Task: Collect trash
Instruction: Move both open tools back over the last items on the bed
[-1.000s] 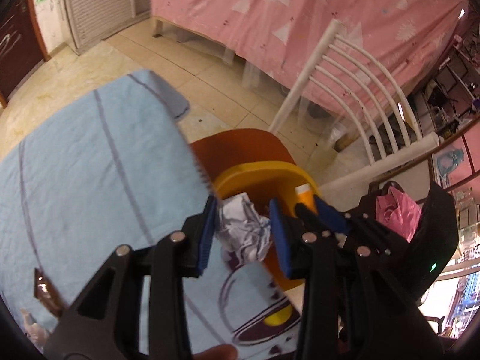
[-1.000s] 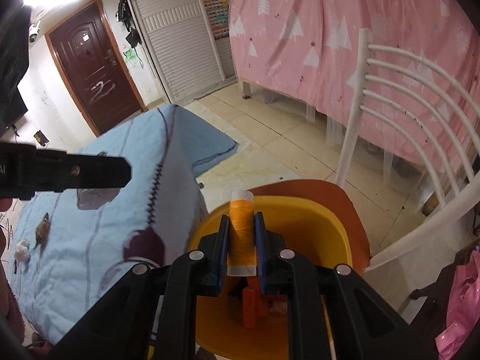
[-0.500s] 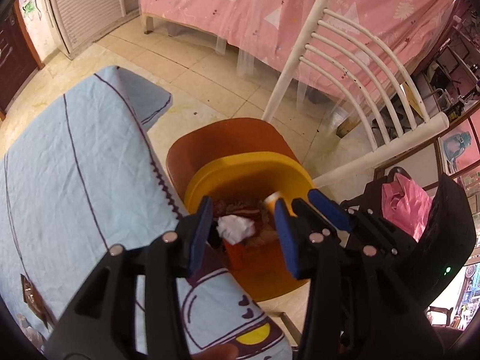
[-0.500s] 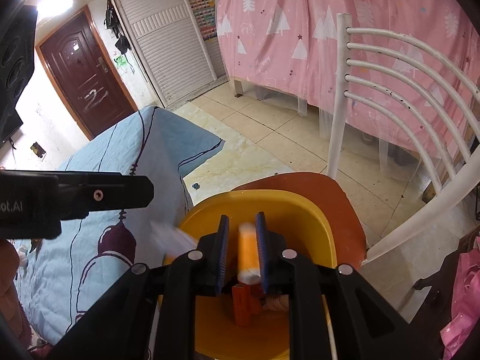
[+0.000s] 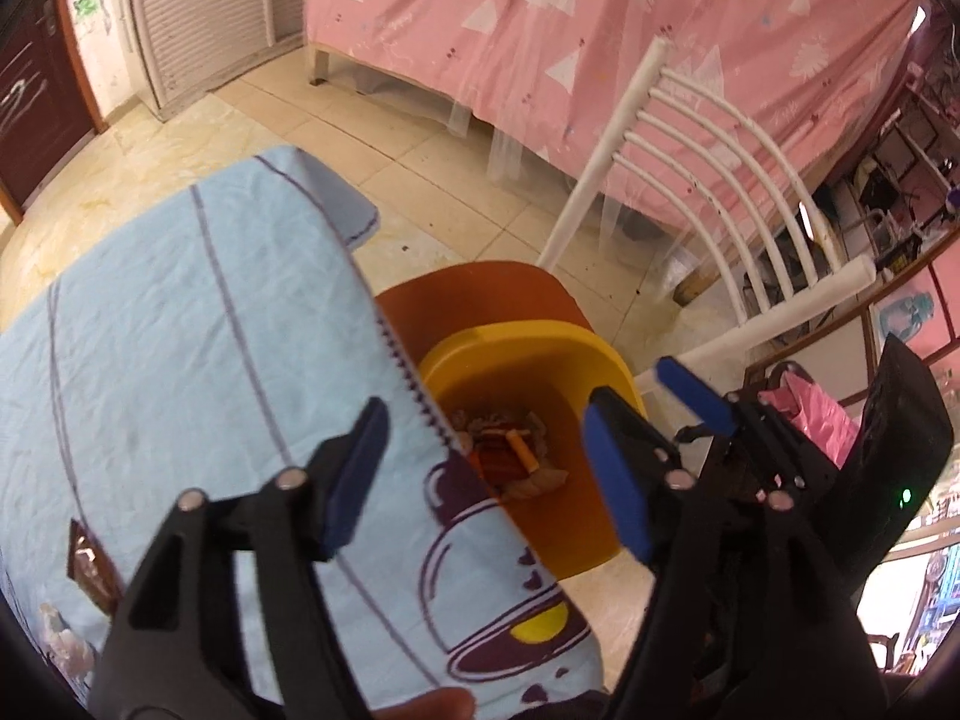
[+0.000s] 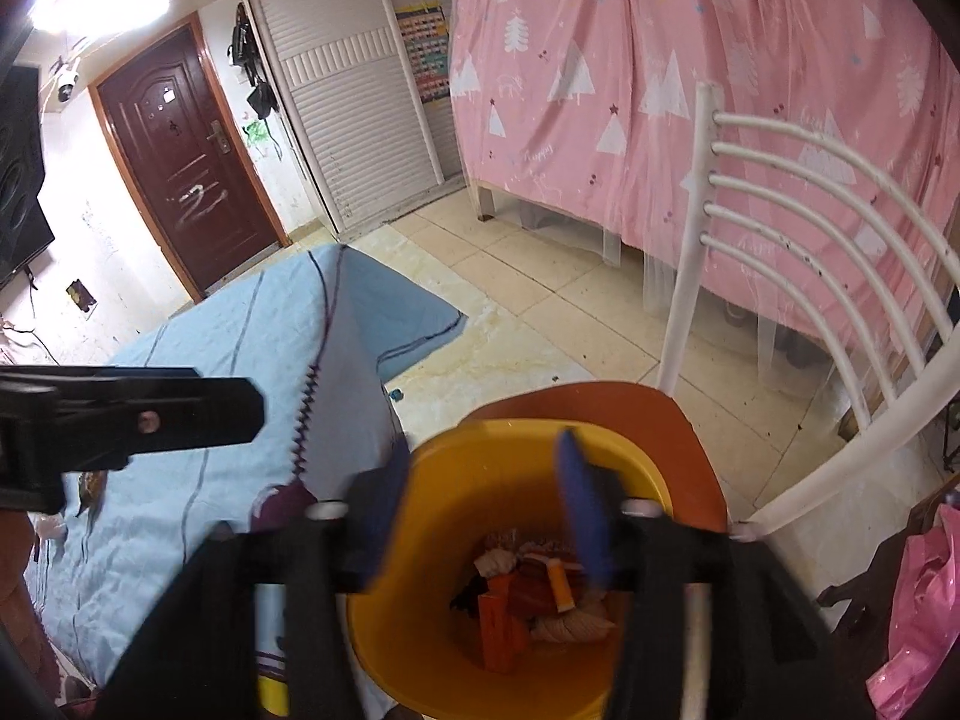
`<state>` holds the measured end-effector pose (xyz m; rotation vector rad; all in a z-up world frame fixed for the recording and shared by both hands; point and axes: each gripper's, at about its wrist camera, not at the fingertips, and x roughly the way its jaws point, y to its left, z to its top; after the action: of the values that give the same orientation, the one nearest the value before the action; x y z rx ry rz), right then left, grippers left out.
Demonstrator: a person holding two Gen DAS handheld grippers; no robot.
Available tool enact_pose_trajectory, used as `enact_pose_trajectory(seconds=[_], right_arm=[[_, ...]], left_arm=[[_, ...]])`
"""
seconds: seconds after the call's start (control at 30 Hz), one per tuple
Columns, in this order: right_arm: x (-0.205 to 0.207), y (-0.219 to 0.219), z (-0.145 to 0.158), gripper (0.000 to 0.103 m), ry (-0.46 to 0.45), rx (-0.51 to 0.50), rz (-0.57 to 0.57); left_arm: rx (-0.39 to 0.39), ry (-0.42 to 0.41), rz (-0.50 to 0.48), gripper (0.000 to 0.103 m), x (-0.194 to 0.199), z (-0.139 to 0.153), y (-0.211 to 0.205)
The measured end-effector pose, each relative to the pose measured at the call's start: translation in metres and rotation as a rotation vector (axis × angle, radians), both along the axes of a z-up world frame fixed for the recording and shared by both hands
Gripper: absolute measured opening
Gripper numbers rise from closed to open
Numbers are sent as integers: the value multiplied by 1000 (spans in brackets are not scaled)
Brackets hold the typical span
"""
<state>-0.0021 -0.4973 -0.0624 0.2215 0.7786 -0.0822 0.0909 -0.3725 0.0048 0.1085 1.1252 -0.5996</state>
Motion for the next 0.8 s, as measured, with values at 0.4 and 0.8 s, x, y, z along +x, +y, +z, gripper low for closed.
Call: enact_pose_trajectory(seconds=[0.4, 0.8], right_arm=[[22, 74, 36, 81, -55, -20, 169], [45, 190, 45, 82, -50, -52, 394]], left_arm=[[-50, -105, 133, 90, -10, 34, 113], [-10, -168, 342, 91, -14, 39, 250]])
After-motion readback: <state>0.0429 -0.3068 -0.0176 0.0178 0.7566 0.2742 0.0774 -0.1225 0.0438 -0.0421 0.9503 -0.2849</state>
